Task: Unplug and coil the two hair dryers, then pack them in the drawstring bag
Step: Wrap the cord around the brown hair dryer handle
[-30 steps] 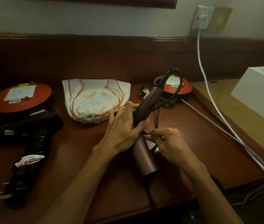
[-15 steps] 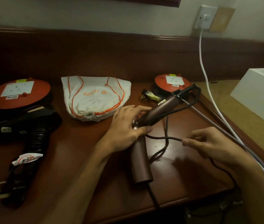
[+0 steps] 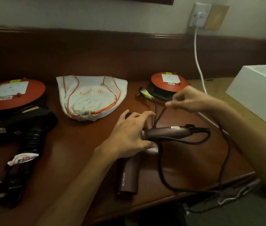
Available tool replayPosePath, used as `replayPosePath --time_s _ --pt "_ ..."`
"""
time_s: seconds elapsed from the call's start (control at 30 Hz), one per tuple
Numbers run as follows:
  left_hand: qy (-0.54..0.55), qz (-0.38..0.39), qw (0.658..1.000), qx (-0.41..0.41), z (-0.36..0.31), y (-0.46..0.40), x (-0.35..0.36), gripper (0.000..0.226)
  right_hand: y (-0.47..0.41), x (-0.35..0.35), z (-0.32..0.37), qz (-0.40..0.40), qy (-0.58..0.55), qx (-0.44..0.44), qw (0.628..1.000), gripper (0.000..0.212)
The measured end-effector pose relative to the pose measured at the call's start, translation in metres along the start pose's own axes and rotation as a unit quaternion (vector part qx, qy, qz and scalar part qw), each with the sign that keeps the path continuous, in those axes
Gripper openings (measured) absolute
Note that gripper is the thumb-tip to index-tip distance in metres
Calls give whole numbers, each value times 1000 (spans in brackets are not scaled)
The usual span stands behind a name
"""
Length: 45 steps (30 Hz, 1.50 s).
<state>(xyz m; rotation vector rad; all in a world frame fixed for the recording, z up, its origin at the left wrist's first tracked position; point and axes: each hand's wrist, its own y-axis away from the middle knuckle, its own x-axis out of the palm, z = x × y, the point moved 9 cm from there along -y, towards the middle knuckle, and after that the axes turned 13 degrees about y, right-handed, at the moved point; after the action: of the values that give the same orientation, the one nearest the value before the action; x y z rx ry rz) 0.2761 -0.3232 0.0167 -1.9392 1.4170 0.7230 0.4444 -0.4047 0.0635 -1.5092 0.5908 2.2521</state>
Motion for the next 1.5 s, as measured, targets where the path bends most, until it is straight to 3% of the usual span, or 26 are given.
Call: replayPosePath --time_s 0.1,0.23,0.4,0.6,0.73,0.83,0.93,1.0,1.03,1.17,1.23,1.37,1.5 --pt "-24 9 1000 -7 -4 -4 5 93 24 -16 62 65 40 -97 992 25" --pt "50 -25 998 12 6 -2 -8 74 77 14 114 124 110 -193 967 26" --pt "189 -80 978 25 33 7 -18 58 103 71 99 79 28 -176 981 27" --pt "211 -70 975 16 32 8 -20 58 75 116 46 33 -53 -93 994 27" --pt "263 -43 963 42 36 13 -23 55 53 112 24 -4 -44 -68 997 49" --pt "218 -33 974 50 28 12 -20 58 41 102 22 1 -75 -116 990 32" --pt "165 1 985 55 18 12 -13 58 31 108 13 109 -165 -111 974 38" --pt "116 45 991 43 12 14 -6 60 23 116 8 172 -165 -100 966 10" --pt "87 60 994 40 8 16 -3 64 18 117 1 187 -142 -75 969 7" --pt "-31 108 993 42 -15 22 11 82 20 109 13 246 -120 -69 959 34" --pt "-58 119 991 33 -19 22 16 87 24 101 20 279 -157 -53 946 35" --pt "-82 122 989 12 -20 19 18 92 44 79 52 314 -106 -88 940 23" --pt "-98 114 988 21 -23 20 21 70 71 62 74 294 12 -115 949 19"
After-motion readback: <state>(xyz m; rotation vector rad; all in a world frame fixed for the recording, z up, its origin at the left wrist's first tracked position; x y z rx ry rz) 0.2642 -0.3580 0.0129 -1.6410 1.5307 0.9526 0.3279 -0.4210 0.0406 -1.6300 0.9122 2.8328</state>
